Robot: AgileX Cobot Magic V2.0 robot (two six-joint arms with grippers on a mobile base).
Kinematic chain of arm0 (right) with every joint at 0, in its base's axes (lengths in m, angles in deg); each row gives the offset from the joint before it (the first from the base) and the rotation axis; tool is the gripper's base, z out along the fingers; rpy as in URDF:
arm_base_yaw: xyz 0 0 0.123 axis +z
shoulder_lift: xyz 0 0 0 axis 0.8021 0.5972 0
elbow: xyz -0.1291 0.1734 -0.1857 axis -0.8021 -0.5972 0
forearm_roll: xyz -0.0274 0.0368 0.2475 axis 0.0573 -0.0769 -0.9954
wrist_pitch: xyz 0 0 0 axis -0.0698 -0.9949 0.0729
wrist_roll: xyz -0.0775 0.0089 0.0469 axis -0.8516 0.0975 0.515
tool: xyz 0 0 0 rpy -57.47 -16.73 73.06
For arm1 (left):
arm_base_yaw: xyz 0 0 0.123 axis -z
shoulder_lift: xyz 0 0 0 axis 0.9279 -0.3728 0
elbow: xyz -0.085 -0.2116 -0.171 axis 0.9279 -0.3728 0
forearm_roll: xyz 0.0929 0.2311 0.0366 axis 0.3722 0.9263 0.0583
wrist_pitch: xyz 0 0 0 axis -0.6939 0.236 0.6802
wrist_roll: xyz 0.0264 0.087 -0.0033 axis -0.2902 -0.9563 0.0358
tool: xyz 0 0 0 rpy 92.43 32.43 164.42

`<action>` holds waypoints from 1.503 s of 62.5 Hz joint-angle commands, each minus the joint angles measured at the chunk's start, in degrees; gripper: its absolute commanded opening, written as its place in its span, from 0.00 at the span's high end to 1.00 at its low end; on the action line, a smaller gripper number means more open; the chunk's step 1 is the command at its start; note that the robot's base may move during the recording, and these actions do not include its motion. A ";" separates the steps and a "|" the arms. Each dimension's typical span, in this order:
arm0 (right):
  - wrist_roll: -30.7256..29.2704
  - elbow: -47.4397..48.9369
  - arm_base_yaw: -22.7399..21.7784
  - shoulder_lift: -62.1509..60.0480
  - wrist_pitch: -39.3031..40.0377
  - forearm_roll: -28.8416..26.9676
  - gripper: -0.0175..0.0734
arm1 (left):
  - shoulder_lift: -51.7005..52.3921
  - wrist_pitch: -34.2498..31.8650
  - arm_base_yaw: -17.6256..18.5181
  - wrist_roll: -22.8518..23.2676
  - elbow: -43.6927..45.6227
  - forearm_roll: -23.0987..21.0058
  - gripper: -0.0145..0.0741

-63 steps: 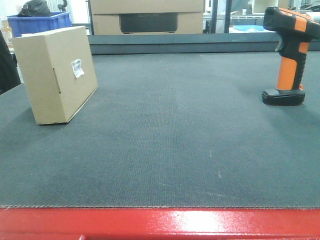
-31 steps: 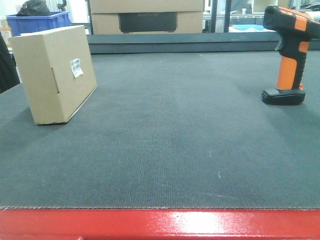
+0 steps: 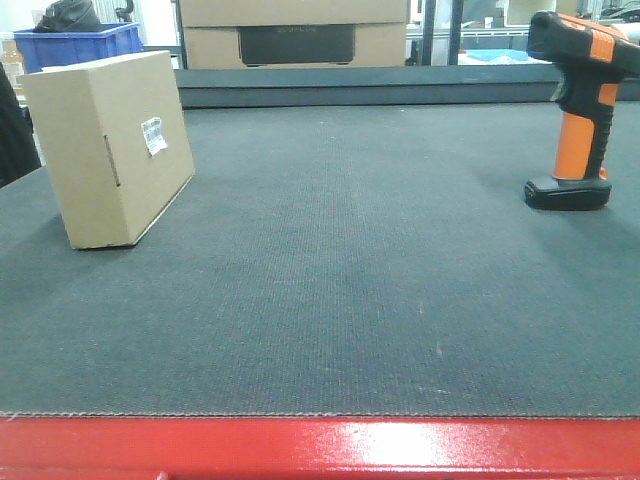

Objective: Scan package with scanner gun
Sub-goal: 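Lower the left gripper over the cardboard box and close on it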

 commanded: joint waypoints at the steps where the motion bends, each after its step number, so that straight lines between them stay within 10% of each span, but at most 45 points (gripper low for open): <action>1: -0.03 0.00 -0.13 -0.20 1.39 0.18 0.99 | -3.31 -2.78 -0.24 0.19 1.97 -1.11 0.96; 48: -0.03 0.00 -0.13 -0.20 1.39 0.18 0.99 | -56.03 19.09 9.31 6.29 57.35 6.54 0.96; 66: -0.03 0.00 -0.13 -0.20 1.39 0.18 0.99 | -63.98 23.41 9.31 6.29 63.37 4.54 0.95; 87: -0.03 0.00 -0.13 -0.20 1.39 0.18 0.99 | -66.81 23.41 10.70 6.65 63.37 4.16 0.28; 94: -0.03 0.00 -0.13 -0.20 1.39 0.18 0.99 | -67.98 23.30 10.70 10.37 63.37 7.02 0.20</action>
